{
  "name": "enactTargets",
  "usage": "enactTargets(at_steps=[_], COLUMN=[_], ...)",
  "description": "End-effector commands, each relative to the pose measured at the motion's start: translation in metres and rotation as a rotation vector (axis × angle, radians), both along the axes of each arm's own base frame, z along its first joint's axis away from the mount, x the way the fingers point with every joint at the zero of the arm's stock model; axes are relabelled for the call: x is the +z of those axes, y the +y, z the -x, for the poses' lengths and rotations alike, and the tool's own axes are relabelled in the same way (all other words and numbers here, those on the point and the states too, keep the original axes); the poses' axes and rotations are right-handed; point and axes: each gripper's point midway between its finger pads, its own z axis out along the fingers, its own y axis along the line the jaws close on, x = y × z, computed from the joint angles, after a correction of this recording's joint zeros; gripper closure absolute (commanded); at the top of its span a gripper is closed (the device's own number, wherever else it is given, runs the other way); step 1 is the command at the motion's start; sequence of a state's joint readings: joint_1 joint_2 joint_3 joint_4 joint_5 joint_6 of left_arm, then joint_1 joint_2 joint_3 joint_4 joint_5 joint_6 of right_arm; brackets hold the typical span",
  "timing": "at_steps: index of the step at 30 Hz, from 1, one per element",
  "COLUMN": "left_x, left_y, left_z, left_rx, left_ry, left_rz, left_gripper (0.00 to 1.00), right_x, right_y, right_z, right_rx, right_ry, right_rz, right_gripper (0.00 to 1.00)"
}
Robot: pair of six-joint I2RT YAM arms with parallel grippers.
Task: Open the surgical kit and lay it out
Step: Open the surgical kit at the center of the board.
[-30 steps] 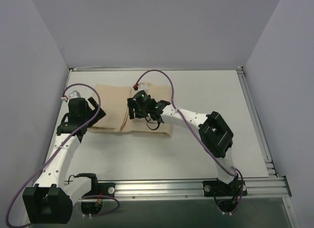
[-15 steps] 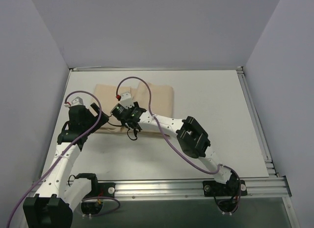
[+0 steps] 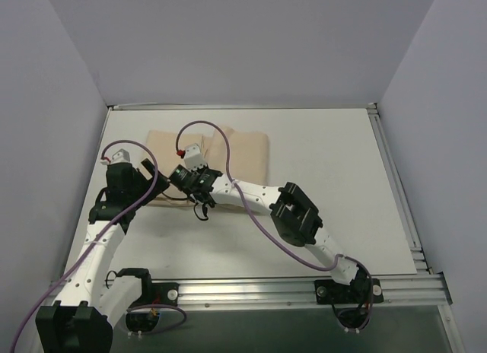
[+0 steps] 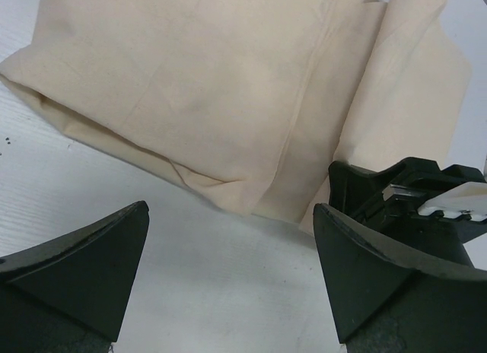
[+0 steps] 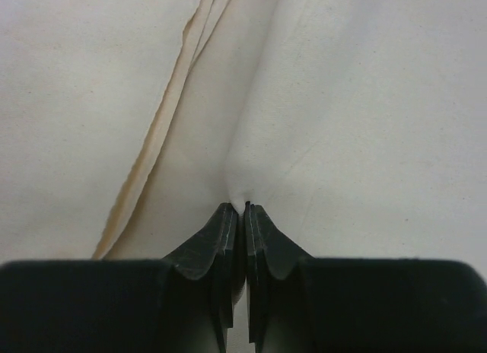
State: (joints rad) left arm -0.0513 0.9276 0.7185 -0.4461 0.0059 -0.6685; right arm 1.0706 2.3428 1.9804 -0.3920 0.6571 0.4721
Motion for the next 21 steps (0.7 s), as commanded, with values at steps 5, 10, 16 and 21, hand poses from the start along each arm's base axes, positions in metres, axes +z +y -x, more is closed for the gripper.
enactTargets(at_steps=[5, 10, 16, 21], left_x=[0.015, 0.014, 0.006, -0.003], left_y=[-0.014, -0.019, -0.03, -0.044], left_z=[-0.013, -0.017, -0.022, -0.026], left_rx=[-0.085, -0.115, -0.159, -0.2], left_ry=[-0.082, -0.08, -0.046, 0.002], left_rz=[0.021, 0.029, 0.035, 0.03], left_gripper=[0.02, 0.02, 0.01, 0.03], right_x=[0.102, 0.106, 0.097, 0.08], right_y=[-0.035, -0.14, -0.294, -0.401], right_z=[-0.006, -0.03, -0.045, -0.045], right_rx=[-0.072, -0.235, -0.496, -0.703], right_ry=[-0.154, -0.138, -0.115, -0.077], right_rz=[-0.105, -0.13, -0.132, -0.158], right_gripper=[1.0, 1.0, 1.0, 0.65])
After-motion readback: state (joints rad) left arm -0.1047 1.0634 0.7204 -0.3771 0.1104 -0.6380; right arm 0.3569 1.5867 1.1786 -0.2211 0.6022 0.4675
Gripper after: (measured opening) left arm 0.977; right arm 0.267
